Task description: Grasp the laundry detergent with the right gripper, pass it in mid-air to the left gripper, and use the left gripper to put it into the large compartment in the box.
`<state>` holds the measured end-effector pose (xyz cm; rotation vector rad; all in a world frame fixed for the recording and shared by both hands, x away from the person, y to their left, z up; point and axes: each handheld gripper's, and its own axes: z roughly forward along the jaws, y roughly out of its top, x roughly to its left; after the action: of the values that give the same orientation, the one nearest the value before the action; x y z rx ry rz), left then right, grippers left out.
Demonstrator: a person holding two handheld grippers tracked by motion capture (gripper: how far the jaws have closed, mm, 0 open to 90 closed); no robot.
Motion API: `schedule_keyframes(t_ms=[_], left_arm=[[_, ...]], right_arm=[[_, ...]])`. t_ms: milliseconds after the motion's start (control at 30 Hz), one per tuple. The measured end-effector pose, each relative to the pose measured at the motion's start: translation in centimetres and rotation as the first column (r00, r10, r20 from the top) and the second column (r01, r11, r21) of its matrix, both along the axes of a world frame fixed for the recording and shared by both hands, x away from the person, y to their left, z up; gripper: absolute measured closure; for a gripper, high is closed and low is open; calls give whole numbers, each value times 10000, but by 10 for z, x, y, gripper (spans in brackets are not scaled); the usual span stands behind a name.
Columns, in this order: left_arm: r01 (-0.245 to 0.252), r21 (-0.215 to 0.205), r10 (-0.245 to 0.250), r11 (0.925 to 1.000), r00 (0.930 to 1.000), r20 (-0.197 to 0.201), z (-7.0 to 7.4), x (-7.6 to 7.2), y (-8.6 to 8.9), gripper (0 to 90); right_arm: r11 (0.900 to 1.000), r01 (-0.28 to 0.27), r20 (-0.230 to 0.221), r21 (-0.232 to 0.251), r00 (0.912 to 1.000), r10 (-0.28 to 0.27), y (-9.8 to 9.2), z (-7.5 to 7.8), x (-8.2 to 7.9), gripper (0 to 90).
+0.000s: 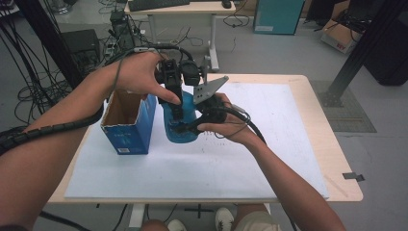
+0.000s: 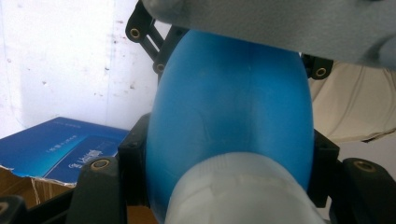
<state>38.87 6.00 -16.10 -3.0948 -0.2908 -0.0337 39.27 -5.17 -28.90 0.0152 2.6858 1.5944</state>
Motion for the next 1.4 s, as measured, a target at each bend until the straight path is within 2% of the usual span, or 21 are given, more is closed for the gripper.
schedule_keyframes(t_ms=[167, 200, 233, 333, 367, 400, 533, 833, 867, 900, 1000, 1033, 1067, 1100, 1133, 1167, 1200, 1233, 1267, 1367, 1400], left_arm=[[271, 191, -273, 9995, 9996, 102, -3, 1, 1, 372], [147, 211, -146, 9997, 9999, -69, -3, 1, 1, 372], [13, 32, -13, 10000, 9999, 115, -6, 0, 2, 373], [108, 145, -107, 9998, 9999, -24, -4, 1, 2, 373], [-45, 54, 45, 10000, 10000, -1, -5, 0, 2, 373], [102, 197, -102, 9998, 9999, -3, -5, 1, 2, 373], [39, 65, -39, 10000, 10000, 19, -4, 1, 2, 373], [201, 223, -201, 9995, 9998, -9, -3, 1, 2, 373], [-868, -709, 875, 9937, 9961, 71, -9, -6, 3, 373], [-764, -627, 779, 9951, 9967, 219, -8, -5, 3, 373], [-835, -546, 848, 9950, 9962, 212, -6, -6, 4, 373], [-835, -501, 845, 9953, 9962, 200, -6, -6, 4, 373], [-699, -453, 703, 9965, 9975, 74, -4, -5, 5, 373], [-932, -672, 944, 9934, 9954, 145, -5, -6, 5, 373], [-1113, -849, 1120, 9902, 9937, 26, -4, -7, 5, 373], [-1534, -1201, 1560, 9808, 9877, 121, -6, -9, 5, 373], [-1523, -1187, 1553, 9812, 9877, 164, -5, -9, 5, 373], [-1221, -878, 1240, 9886, 9922, 163, -2, -6, 6, 373], [-1264, -801, 1278, 9887, 9917, 122, -1, -5, 7, 372], [-1392, -757, 1407, 9874, 9899, 149, 1, -3, 9, 372], [-1434, -707, 1450, 9871, 9893, 180, 3, -3, 9, 372]], right_arm=[[10000, -15, -201, 81, 9998, 17, 1, 0, -1, 400], [9996, -123, -54, 238, 9999, 124, 2, 0, 0, 400], [9978, -415, 306, 517, 9987, 400, 4, -1, 3, 400], [9977, -426, 305, 521, 9987, 410, 4, -2, 4, 400], [9976, -422, 268, 545, 9988, 407, 4, -2, 4, 400], [9977, -423, 275, 538, 9988, 409, 4, -2, 4, 401], [9976, -414, 289, 554, 9988, 399, 4, -2, 5, 402], [9976, -433, 263, 549, 9988, 419, 4, -3, 5, 387], [9975, -437, 224, 552, 9988, 425, 4, -4, 5, 377], [9991, -59, -318, 425, 9995, 72, 4, -2, 1, 364], [9993, -33, -91, 386, 10000, 37, 2, -4, 1, 321], [9973, 698, -478, 249, 9965, -685, 2, -2, -7, 297], [9967, 706, -694, 411, 9953, -676, 2, -2, -8, 288], [9987, 299, 13, 403, 9995, -300, 1, -5, -2, 269], [9984, 547, -533, 156, 9971, -538, -1, -3, -6, 264], [9997, 46, 498, 234, 9987, -58, -2, -6, 2, 264], [9986, 521, -594, 7, 9969, -520, -3, -4, -6, 261], [9979, 614, -666, -191, 9958, -625, -5, -3, -8, 253], [10000, 35, 830, -81, 9965, -28, -6, -7, 3, 248], [9976, 359, 884, -592, 9956, -305, -14, -8, 3, 191], [9958, 494, 642, -773, 9969, -445, -17, -8, 4, 152]])
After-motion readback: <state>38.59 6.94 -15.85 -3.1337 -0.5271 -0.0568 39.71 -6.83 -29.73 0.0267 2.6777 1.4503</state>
